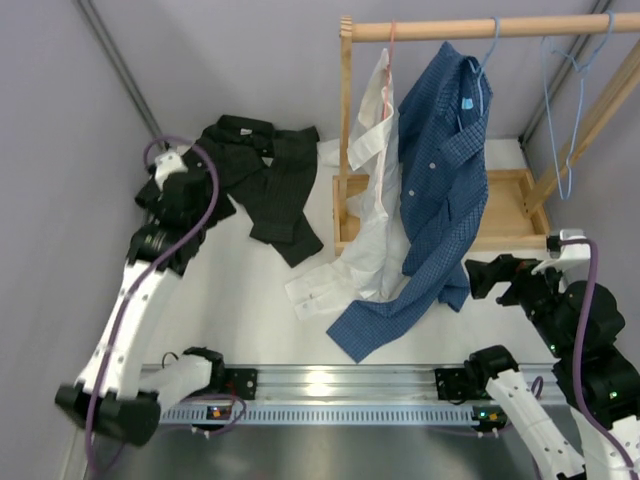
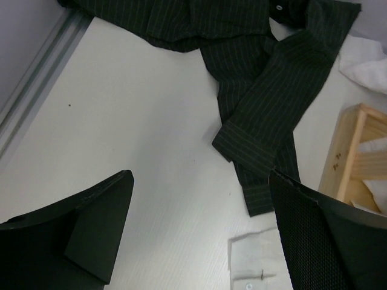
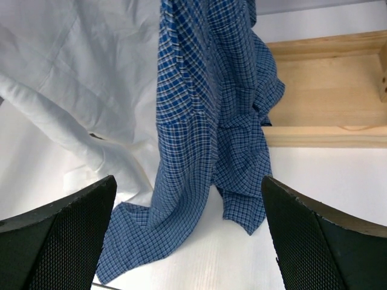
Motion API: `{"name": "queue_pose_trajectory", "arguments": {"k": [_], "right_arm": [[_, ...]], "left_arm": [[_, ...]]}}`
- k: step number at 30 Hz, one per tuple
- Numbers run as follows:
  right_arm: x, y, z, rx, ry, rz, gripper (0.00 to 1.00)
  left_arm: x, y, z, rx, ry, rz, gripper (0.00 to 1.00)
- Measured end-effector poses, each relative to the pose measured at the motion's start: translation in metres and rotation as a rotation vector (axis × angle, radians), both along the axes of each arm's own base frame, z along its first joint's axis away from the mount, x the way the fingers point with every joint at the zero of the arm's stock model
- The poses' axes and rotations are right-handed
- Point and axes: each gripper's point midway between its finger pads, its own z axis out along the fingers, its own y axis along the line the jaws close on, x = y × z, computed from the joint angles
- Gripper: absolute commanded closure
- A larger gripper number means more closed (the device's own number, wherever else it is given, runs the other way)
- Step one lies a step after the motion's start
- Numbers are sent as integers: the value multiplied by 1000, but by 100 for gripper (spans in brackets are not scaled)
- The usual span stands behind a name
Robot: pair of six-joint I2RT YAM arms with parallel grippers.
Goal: Place the shirt on the hanger
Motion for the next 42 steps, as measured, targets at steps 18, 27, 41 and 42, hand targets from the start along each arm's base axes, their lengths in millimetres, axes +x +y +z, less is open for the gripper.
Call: {"name": "queue_pose_trajectory", "arguments": {"k": [18,27,41,42], "right_arm": [[-2,42,-39,45,74,218,1],[2,46,-60,68,106,222,0],[21,53,-100,77,262,202,1],[23,54,-102,75,275,201,1]], "left_arm": [[362,47,-42,101,-77,71,19],[405,56,-154,224,-20,55,21],[447,63,-185,309,-165,45,49],[449,65,-182,311,-180,48,55]]}}
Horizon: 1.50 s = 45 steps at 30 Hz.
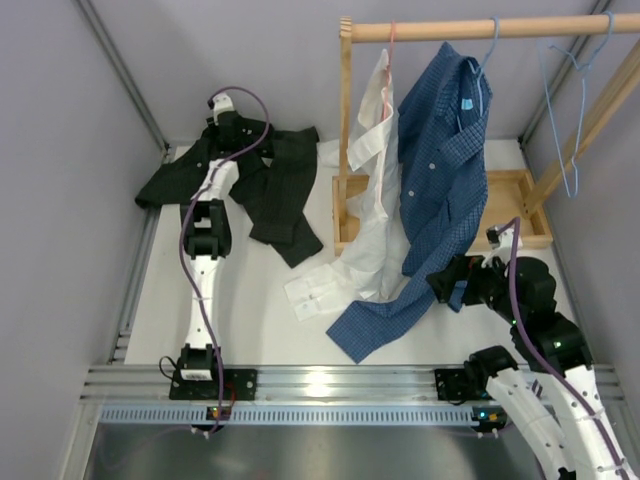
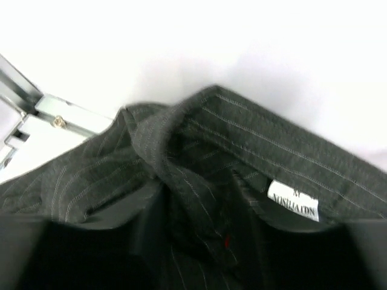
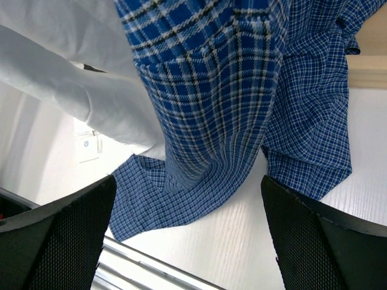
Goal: Place the shirt on the hanger
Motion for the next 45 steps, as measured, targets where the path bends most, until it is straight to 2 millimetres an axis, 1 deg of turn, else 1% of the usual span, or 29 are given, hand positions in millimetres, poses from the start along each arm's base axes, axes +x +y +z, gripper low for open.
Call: {"name": "queue_pose_trajectory", "arguments": {"k": [1,4,5,8,10,12,13,14,16,17,19,21,22,23,24,25,26,27,29,31,32,34,37,38,40,42,43,44,45], "right_arm": [[2,0,-2,-3,7,-1,1],[6,0,-5,-12,19,-9,1],[8,0,-5,-14,21,-13,1],[11,-2,-7,-26,28,-25,1],[13,-3,-7,-35,30,-30,1],[15,-4,-3,-38,24,-36,1],[17,-4,2,-36,14,-37,1],[18,-4,7,-35,-2,-38,1],[20,-3,18,-30,-31,-34,1],[20,-3,26,-25,-50,-30,1],[20,0,48,-10,-102,-14,1],[18,2,74,10,-167,2,1],[16,3,85,20,-197,11,1],[13,4,99,31,-232,26,2],[9,7,112,45,-269,48,3],[4,11,125,59,-301,80,3],[-2,16,138,75,-332,117,5],[-8,21,148,90,-356,160,7],[-25,39,171,136,-398,296,10],[-40,61,191,203,-418,456,11],[-45,71,197,235,-419,527,12],[-48,86,200,276,-395,626,11],[-50,118,193,298,-299,776,6],[-51,132,191,293,-268,822,1],[-49,161,189,260,-241,868,1],[-43,190,181,216,-229,867,1],[-38,205,171,191,-214,860,1],[-35,213,162,169,-199,851,1],[-27,224,149,141,-178,827,1]], "left_arm": [[1,1,2,-1,-9,1,72],[3,3,5,7,-26,1,84],[4,3,6,10,-25,-3,91],[2,2,5,18,-16,-14,98],[-9,-3,3,30,28,-34,100],[-24,-9,14,49,67,-57,100],[-36,-14,25,59,85,-74,100],[-50,-21,41,71,103,-93,100],[-84,-40,91,85,89,-135,100],[-105,-54,125,92,62,-159,100],[-151,-83,199,96,-36,-204,100],[-211,-116,268,84,-147,-262,100],[-244,-133,301,61,-214,-303,100],[-279,-146,324,25,-264,-347,100],[-307,-151,337,-6,-290,-382,100],[-335,-151,347,-44,-313,-413,100],[-362,-145,352,-83,-330,-427,100],[-387,-137,351,-115,-332,-436,100],[-426,-126,343,-168,-313,-464,100],[-459,-131,329,-214,-256,-541,100],[-470,-135,323,-229,-230,-576,100],[-493,-145,306,-273,-163,-657,100],[-513,-160,283,-337,-70,-743,100],[-517,-165,276,-360,-38,-767,100],[-523,-174,265,-403,13,-806,100],[-527,-179,258,-430,49,-823,100],[-528,-180,255,-443,60,-824,100],[-529,-181,253,-451,69,-825,100],[-530,-181,251,-458,77,-822,100]]}}
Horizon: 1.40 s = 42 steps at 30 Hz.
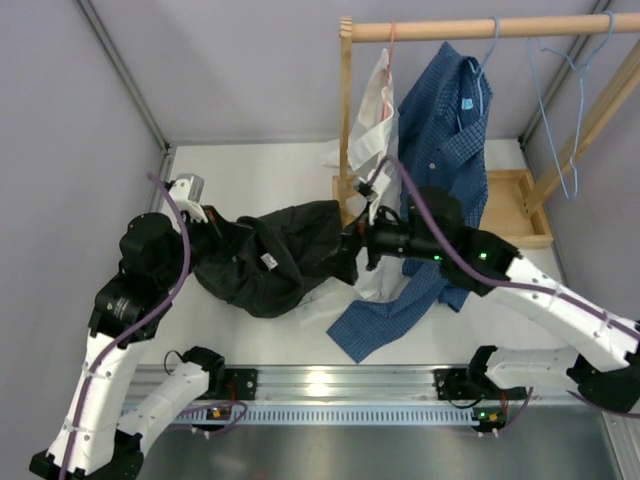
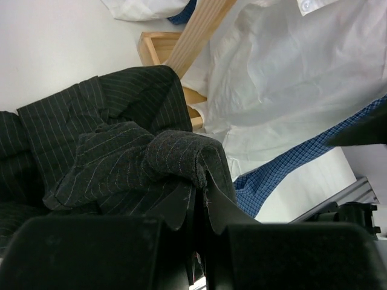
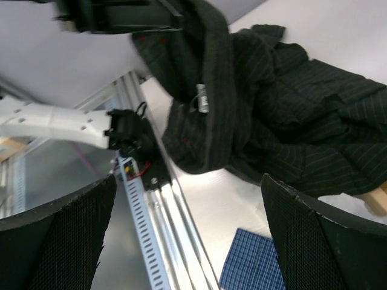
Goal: Place the shirt on the hanger
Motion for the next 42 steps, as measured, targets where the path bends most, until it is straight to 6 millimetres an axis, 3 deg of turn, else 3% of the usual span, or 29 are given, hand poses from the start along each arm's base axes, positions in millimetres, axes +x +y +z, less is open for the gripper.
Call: {"name": "queue_pose_trajectory", "arguments": {"k": [5,10,11,12,13,14,15,16,18,20,21,23,24,26,28,29,30,32,34,39,40,42], "right_arm": [[32,43,-49,-94,12,-85,1],[44,82,-99,-164,35,-81,7],[46,87,-108,-175,39,-78,13],[46,93,-117,-187,42,-74,30],[46,97,-123,-192,36,-68,64],[46,100,-127,-197,31,-67,75],[45,102,-129,-195,26,-73,93],[46,103,-130,-199,10,-78,100],[50,102,-119,-185,-28,-108,100],[58,102,-92,-175,-80,-129,100],[61,103,-66,-154,-114,-137,100],[63,103,7,-88,-197,-150,100],[61,100,65,-15,-259,-167,100],[35,94,152,136,-337,-139,100],[-4,68,232,305,-396,-82,100],[-22,52,256,370,-410,-49,100],[-37,37,267,404,-412,-17,100],[-47,22,255,377,-386,3,100],[-40,20,212,288,-335,-31,100],[-9,20,38,-68,-156,-188,100],[-5,16,-5,-157,-116,-222,100],[-1,5,-67,-291,-67,-275,100]], "left_arm": [[-1,-2,0,-17,11,-2,100],[-1,-2,0,-19,13,0,100],[-1,-2,1,-19,12,0,100],[-1,-2,1,-19,11,1,100],[0,-1,2,-19,9,2,100],[0,0,4,-19,5,7,100],[-1,1,7,-19,-1,15,100],[0,4,11,-16,-11,28,100],[-1,10,21,-6,-31,56,100],[-3,17,47,4,-92,78,100],[-6,21,65,10,-138,84,100],[-15,26,113,10,-260,78,100],[-22,27,140,9,-333,65,100],[-37,28,186,4,-472,32,100],[-58,30,221,-10,-599,0,100],[-69,27,232,-25,-657,-34,100],[-80,21,238,-40,-701,-90,100],[-91,6,231,-59,-751,-193,100],[-84,-3,197,-66,-715,-230,100],[-44,-35,54,-108,-382,-320,100],[-40,-42,23,-123,-299,-343,100],[-38,-52,-28,-157,-160,-377,100]]}}
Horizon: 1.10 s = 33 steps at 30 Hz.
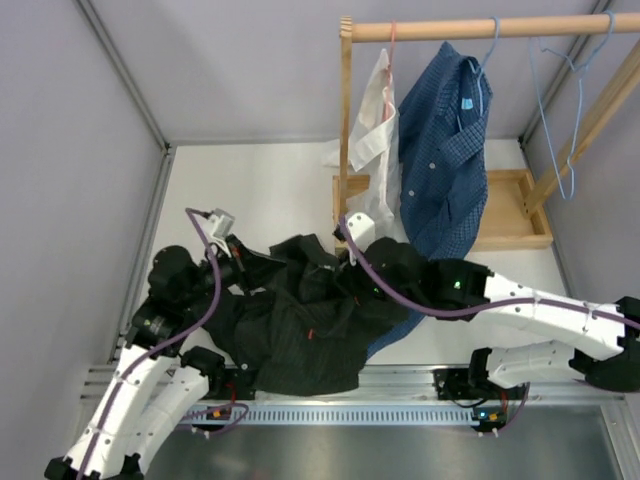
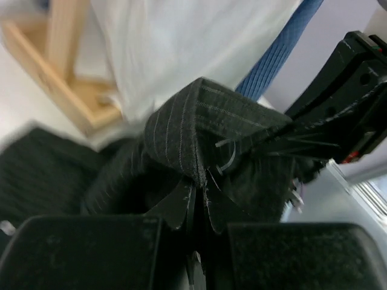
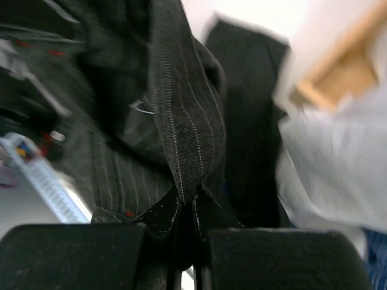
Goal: Place the shirt on the hanger
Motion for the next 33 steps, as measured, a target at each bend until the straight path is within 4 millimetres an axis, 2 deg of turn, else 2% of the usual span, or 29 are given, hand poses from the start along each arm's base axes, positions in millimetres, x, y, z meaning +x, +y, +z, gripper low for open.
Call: {"name": "queue_pose_trajectory", "arguments": {"k": [2,3,4,6,7,9,10,12,14,17,20,23,28,30,31,33], "right_arm": [[0,-20,-52,-105,45,-61,100],[-1,-30,-67,-131,58,-82,100],[-3,-40,-78,-143,68,-98,100],[-5,-57,-80,-113,63,-128,100],[-5,-63,-75,-84,51,-143,100],[-3,-76,-57,-3,13,-172,100],[-3,-81,-51,27,-2,-177,97],[-5,-93,-39,97,-38,-180,94],[-6,-106,-35,143,-68,-185,93],[-11,-125,-27,211,-99,-187,97],[-12,-132,-15,255,-115,-193,98],[-6,-133,-16,202,-113,-227,98],[5,-129,-14,108,-115,-283,98],[8,-130,-16,85,-116,-303,98],[9,-131,-17,71,-116,-312,98],[11,-135,-19,54,-119,-333,96]], "left_arm": [[-6,-7,-46,-12,140,-40,100],[-11,-9,-62,-20,187,-57,99],[-17,-10,-71,-30,214,-72,91],[-30,-11,-73,-60,221,-112,74],[-36,-12,-67,-78,208,-134,61],[-44,-14,-52,-107,153,-171,26],[-47,-15,-46,-115,131,-188,2],[-48,-16,-37,-124,112,-201,2],[-44,-17,-30,-125,112,-197,2],[-27,-22,-18,-110,117,-185,2],[-8,-31,-13,-79,124,-171,2],[-6,-57,1,-46,103,-216,2],[-36,-109,27,38,-10,-286,2],[-42,-135,33,100,-47,-264,6],[-42,-146,31,137,-55,-234,11],[-39,-162,17,224,-48,-164,10]]}}
